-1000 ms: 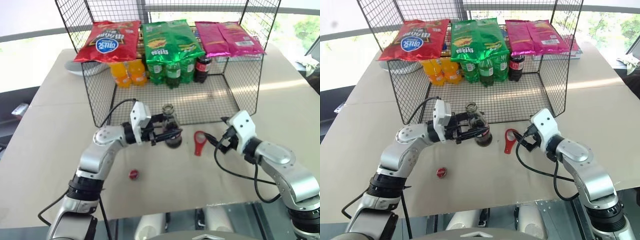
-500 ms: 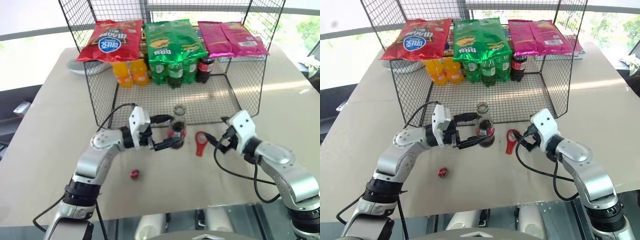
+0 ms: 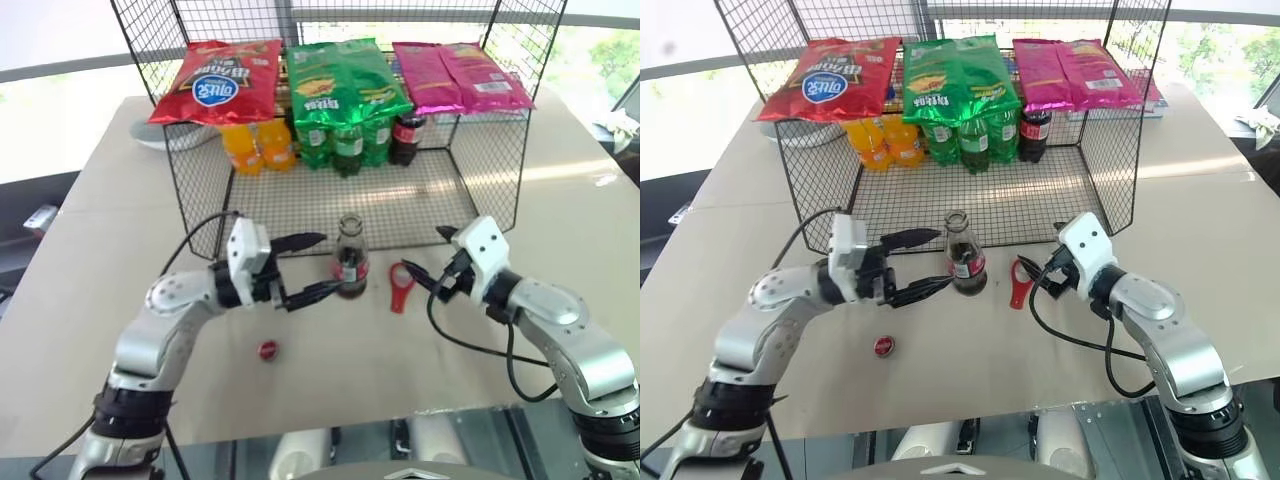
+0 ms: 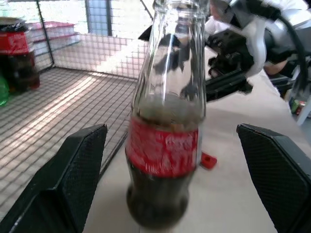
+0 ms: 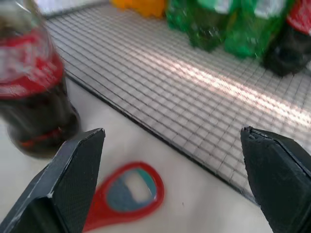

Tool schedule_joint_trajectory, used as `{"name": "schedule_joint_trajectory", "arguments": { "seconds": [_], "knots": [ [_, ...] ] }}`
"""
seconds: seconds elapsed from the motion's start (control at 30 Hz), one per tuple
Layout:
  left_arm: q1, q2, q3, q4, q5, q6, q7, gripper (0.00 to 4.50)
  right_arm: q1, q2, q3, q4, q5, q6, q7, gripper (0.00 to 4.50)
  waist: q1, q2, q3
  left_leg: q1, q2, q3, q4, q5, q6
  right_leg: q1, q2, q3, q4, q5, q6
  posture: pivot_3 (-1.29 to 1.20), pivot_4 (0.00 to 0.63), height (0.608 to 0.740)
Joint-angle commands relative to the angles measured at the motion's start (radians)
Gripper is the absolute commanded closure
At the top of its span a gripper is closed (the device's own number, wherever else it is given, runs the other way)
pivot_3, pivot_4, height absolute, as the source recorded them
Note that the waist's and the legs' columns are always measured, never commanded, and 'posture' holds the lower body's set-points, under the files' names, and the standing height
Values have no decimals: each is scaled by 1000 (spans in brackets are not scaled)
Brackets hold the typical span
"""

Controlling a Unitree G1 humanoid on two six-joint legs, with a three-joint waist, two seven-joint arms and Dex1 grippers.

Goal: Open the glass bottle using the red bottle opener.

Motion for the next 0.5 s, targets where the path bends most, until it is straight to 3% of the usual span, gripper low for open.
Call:
{"name": "schedule_joint_trajectory", "arguments": {
  "seconds": [0.03,0.3,0.5],
  "knots": [
    [103,9,128,-41,-36,-11,44,86,69,-64,-91,-7,53,-71,101,0,3,0,0,0,0,0,0,0,0,0,0,0,-1,0,0,0,150,740],
    [411,-26,398,-123,-95,56,211,86,360,-178,-305,37,76,-287,280,0,4,0,0,-2,1,0,0,-3,5,2,-3,0,-7,0,0,0,150,740],
    [565,-51,538,-122,-104,38,239,86,438,-197,-383,125,84,-374,342,0,4,0,0,0,3,0,0,-3,5,4,-2,-1,-8,0,-4,0,150,740]
  ]
}}
